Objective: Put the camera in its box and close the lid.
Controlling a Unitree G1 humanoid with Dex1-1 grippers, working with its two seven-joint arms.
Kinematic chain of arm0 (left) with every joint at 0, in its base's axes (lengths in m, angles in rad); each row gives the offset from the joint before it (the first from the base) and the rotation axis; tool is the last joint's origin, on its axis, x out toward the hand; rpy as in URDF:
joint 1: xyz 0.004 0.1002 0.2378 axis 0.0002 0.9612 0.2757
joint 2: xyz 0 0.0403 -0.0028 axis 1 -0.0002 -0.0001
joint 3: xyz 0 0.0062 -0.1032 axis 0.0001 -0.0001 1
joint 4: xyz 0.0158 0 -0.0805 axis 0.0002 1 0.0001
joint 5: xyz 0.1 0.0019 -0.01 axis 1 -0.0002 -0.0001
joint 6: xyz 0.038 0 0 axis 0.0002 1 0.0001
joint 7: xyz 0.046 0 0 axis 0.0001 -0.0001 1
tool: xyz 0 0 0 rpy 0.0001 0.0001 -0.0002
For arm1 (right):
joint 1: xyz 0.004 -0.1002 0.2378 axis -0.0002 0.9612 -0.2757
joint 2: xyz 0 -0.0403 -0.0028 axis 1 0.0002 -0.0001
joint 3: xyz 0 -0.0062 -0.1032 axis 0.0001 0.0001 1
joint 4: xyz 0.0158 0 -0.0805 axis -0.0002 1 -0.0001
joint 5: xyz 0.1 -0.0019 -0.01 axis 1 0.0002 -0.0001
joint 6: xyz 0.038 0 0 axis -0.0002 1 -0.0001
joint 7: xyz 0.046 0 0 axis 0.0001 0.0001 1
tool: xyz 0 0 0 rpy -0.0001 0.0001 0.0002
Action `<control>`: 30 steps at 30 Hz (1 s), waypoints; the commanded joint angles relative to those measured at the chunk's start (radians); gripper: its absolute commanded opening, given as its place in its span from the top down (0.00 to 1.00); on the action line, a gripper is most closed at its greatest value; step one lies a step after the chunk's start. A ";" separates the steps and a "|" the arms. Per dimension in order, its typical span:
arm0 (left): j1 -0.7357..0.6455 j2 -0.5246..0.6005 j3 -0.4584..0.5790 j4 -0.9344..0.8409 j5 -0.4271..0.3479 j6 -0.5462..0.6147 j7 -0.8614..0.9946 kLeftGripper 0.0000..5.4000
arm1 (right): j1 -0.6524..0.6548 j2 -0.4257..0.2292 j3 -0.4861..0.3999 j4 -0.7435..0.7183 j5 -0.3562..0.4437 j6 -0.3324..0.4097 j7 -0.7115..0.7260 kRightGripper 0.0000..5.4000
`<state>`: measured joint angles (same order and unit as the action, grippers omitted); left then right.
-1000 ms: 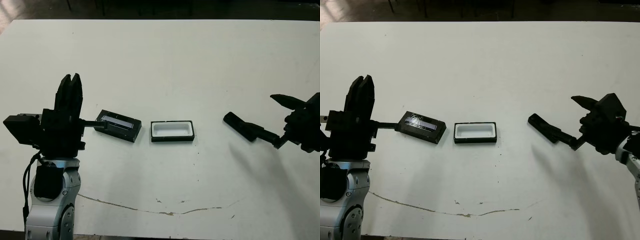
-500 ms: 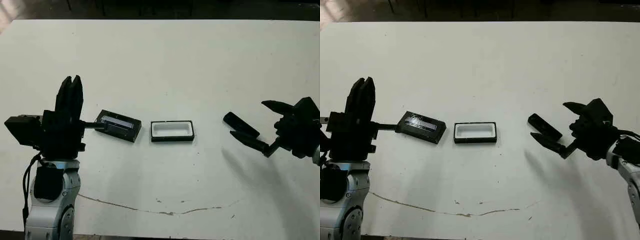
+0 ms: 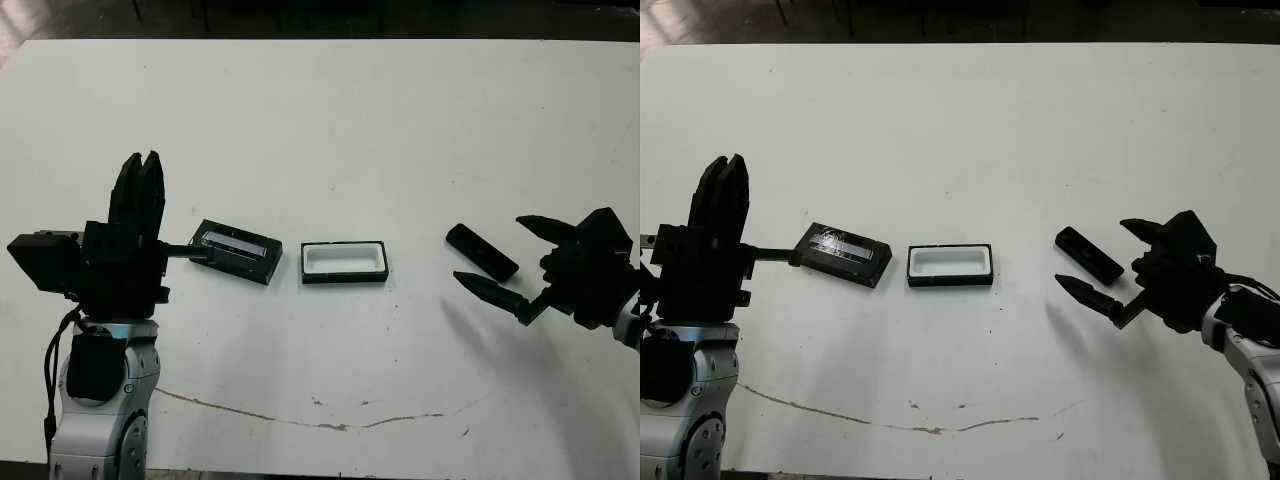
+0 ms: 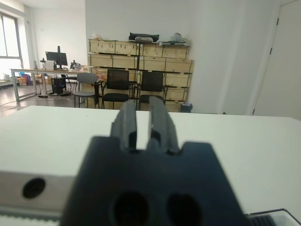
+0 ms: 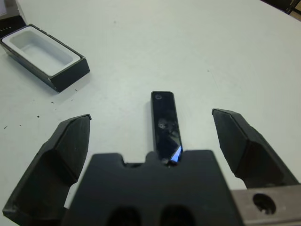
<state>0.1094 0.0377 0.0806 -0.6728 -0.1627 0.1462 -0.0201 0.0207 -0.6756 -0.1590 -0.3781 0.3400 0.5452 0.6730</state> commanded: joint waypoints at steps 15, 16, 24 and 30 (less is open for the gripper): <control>0.020 0.015 0.017 0.023 0.002 0.004 -0.018 1.00 | 0.032 0.016 0.016 0.017 0.001 0.018 -0.024 0.00; 0.020 0.014 0.018 0.025 0.001 0.001 -0.020 1.00 | 0.032 0.014 0.014 0.015 0.003 0.021 -0.022 0.00; 0.016 0.015 0.030 0.033 -0.021 -0.001 -0.035 1.00 | 0.028 0.010 0.008 0.011 -0.001 0.035 -0.034 0.00; 0.015 0.023 0.035 0.031 -0.019 0.008 -0.038 1.00 | 0.022 0.010 0.006 0.030 -0.008 0.026 -0.036 0.00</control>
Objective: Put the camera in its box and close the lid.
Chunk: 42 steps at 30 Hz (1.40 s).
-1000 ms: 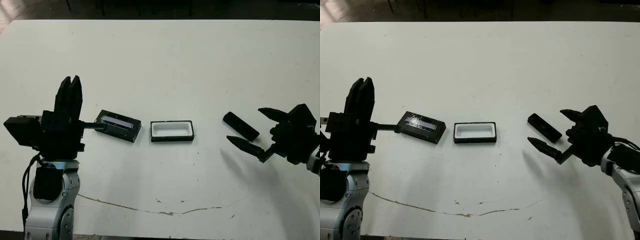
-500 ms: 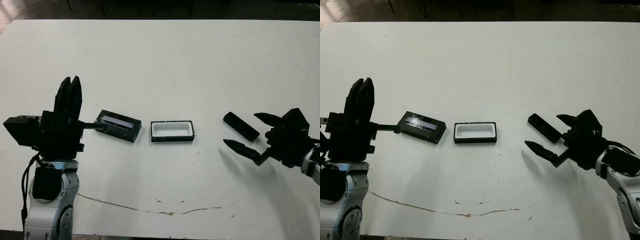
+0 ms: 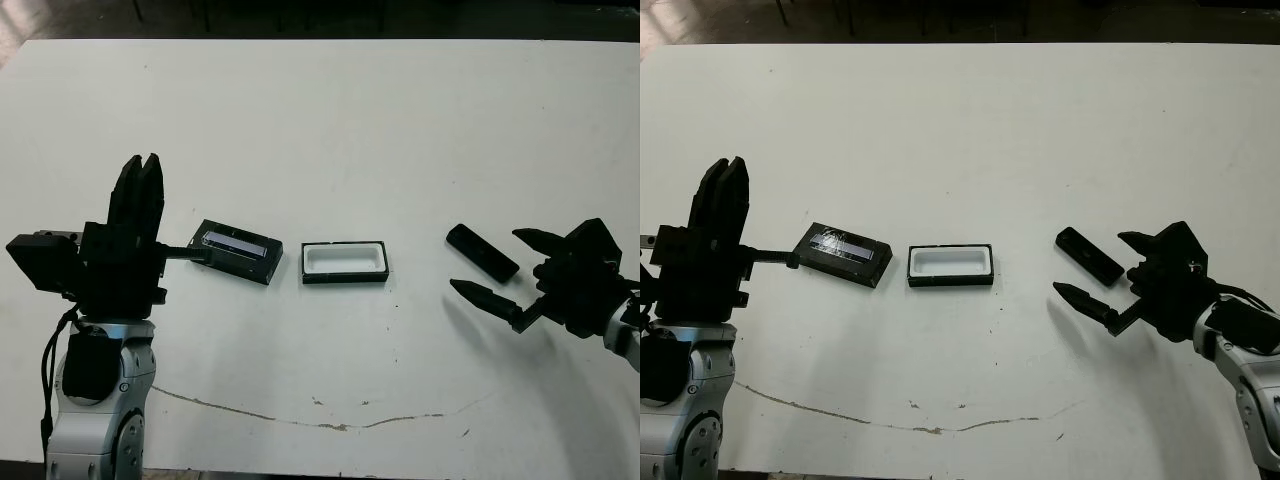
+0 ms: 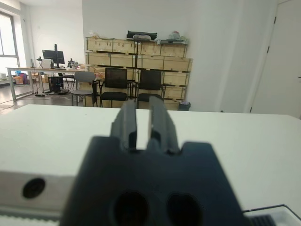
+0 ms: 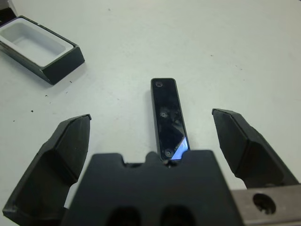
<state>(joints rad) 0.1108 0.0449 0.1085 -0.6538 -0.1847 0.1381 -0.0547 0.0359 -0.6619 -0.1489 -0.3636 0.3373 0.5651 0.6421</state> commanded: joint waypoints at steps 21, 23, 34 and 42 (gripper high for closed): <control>0.016 0.028 0.017 0.013 0.002 0.012 -0.013 1.00 | 0.016 0.003 0.034 0.042 -0.043 0.029 -0.044 0.32; 0.017 0.026 0.017 0.009 -0.003 0.019 -0.011 1.00 | 0.017 0.005 0.037 0.048 -0.047 0.023 -0.042 0.39; 0.020 0.032 0.022 0.011 -0.018 0.018 -0.016 1.00 | 0.016 0.014 0.047 0.058 -0.062 0.032 -0.049 0.85; 0.021 0.033 0.021 0.019 -0.013 0.003 -0.021 1.00 | 0.023 0.010 0.063 0.070 -0.092 -0.027 -0.049 0.99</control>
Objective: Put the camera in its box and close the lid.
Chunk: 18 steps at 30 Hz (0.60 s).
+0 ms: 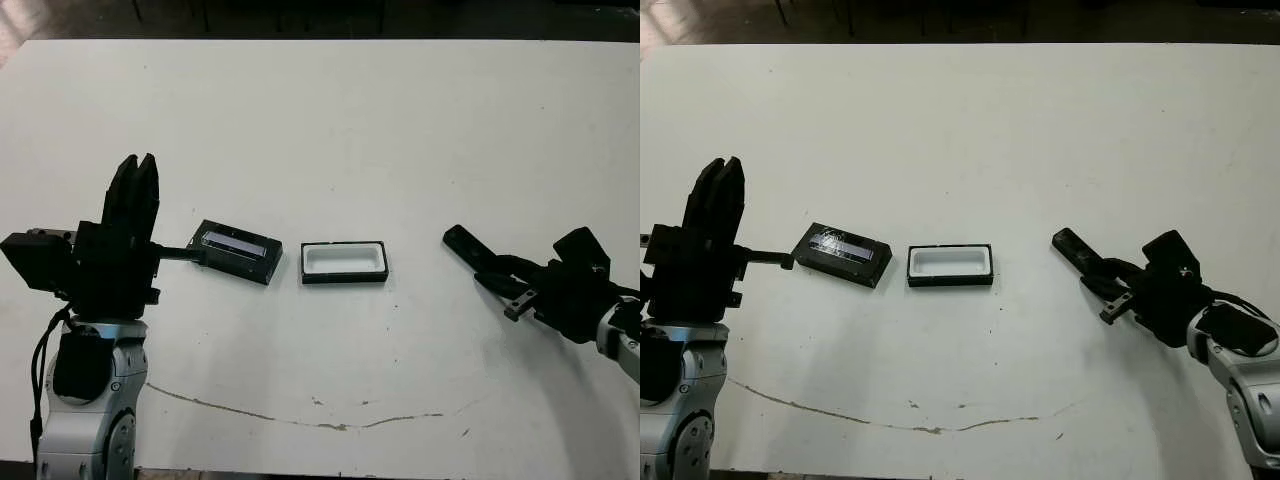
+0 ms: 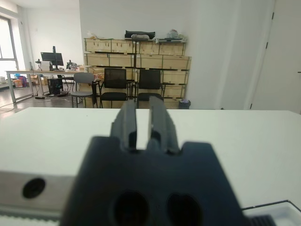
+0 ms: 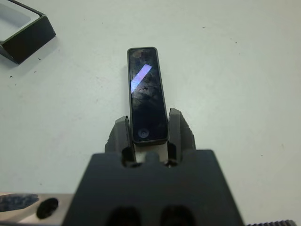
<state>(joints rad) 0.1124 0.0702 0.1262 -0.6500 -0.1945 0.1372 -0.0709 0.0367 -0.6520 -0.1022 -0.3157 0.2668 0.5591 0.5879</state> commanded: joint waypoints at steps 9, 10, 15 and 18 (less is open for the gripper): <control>0.024 0.005 -0.001 0.013 0.006 0.008 0.001 1.00 | 0.020 0.030 -0.023 0.013 -0.003 -0.072 -0.012 0.99; 0.023 0.004 -0.002 0.015 0.007 0.004 0.001 1.00 | 0.008 0.037 -0.035 0.022 0.013 -0.091 -0.001 0.99; 0.020 -0.002 -0.009 0.022 0.010 0.002 0.005 1.00 | -0.106 0.064 -0.067 0.071 0.093 -0.153 0.052 1.00; 0.020 -0.003 -0.016 0.026 0.015 0.000 0.008 1.00 | -0.194 0.071 -0.058 0.081 0.127 -0.153 0.079 1.00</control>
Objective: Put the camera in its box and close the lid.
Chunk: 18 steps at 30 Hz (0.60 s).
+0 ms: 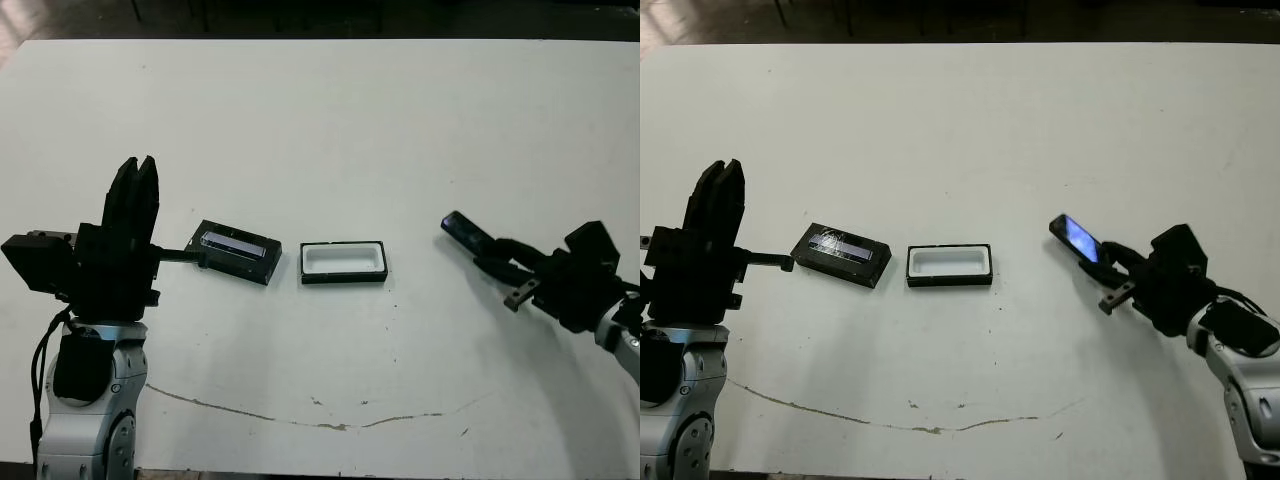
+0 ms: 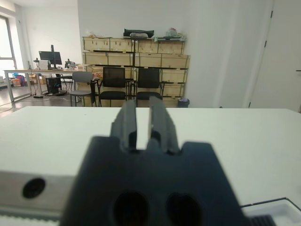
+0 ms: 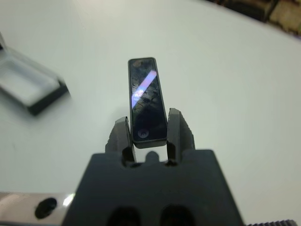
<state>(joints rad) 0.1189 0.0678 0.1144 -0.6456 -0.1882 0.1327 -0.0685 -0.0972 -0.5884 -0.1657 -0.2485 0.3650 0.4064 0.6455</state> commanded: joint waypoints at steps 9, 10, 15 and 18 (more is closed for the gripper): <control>0.020 -0.006 -0.020 0.025 0.014 -0.007 0.013 1.00 | -0.315 0.007 0.138 0.060 0.142 0.111 0.178 1.00; 0.023 -0.004 -0.022 0.026 0.026 -0.013 0.016 1.00 | -0.338 0.002 0.162 0.081 0.138 0.114 0.207 1.00; 0.030 -0.009 -0.024 0.017 0.032 -0.009 0.021 1.00 | -0.420 -0.023 0.279 0.178 0.050 0.064 0.330 1.00; 0.034 -0.012 -0.026 0.016 0.033 -0.009 0.023 1.00 | -0.474 -0.030 0.349 0.223 0.011 0.093 0.397 1.00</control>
<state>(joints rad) 0.1314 0.0581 0.0905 -0.6367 -0.1580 0.1134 -0.0509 -0.5472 -0.6023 0.1552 -0.0466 0.3953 0.4861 1.0177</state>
